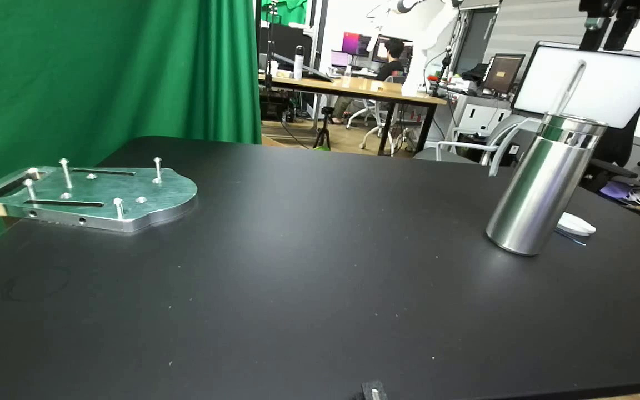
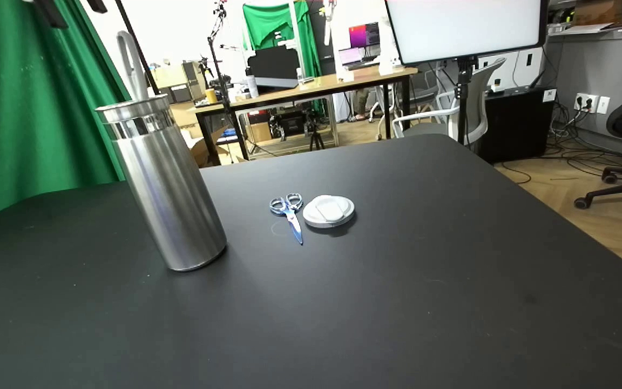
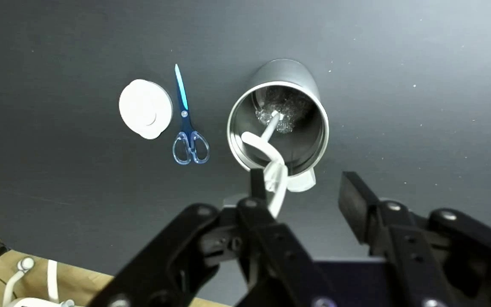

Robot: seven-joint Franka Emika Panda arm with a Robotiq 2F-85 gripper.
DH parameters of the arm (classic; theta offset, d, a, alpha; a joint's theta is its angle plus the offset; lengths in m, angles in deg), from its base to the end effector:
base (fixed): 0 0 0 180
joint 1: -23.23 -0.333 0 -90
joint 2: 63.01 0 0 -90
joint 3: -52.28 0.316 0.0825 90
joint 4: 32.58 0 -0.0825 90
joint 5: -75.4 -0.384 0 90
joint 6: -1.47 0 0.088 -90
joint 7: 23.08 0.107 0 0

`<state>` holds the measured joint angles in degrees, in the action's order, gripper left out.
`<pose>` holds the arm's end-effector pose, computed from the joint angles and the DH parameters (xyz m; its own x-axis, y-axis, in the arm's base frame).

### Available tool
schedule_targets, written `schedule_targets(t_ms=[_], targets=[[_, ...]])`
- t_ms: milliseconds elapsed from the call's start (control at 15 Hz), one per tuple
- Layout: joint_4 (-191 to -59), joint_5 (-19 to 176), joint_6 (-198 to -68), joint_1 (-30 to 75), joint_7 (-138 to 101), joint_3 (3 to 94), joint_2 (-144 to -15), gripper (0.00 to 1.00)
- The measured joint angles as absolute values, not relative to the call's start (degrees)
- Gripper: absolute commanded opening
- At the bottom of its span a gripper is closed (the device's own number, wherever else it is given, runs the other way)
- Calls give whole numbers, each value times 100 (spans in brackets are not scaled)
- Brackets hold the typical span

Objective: Move the brush inside the flask up and down

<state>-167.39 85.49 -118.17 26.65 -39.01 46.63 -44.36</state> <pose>0.4458 -0.0817 0.4618 0.9783 0.2063 0.0184 0.2020 -0.9699 0.1363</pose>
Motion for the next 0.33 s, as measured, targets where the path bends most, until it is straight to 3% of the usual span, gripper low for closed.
schedule_targets(t_ms=[67, 133, 333], targets=[[-16738, 8549, -11792, 2665, -3901, 4659, -4437, 88], [-16738, 8549, -11770, 2666, -3901, 4655, -4437, 69], [-16747, 8552, -11775, 2665, -3901, 4656, -4452, 88]])
